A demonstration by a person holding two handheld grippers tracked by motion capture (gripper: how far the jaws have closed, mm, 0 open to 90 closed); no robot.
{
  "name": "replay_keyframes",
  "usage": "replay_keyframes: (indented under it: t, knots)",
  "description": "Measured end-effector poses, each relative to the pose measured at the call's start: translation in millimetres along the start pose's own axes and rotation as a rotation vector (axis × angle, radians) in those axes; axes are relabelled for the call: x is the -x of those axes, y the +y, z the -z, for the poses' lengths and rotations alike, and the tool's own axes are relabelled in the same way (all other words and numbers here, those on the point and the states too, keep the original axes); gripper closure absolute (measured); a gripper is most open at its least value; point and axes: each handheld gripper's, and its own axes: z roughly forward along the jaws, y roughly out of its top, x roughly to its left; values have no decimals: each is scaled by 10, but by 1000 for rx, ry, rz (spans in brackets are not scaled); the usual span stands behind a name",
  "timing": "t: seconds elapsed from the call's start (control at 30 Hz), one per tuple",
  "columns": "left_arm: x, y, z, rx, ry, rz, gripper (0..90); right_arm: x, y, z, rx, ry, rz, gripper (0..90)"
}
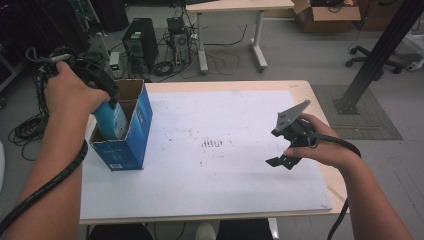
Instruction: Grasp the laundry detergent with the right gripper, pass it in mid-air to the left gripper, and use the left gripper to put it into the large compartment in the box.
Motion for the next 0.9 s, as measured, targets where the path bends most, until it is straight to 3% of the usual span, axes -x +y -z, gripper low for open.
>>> replay_keyframes:
  t: [0.9]
  knots:
    - [-14,5,-619,-30,-28,6,379,-23,-30,-2,-24,10,-1,26]
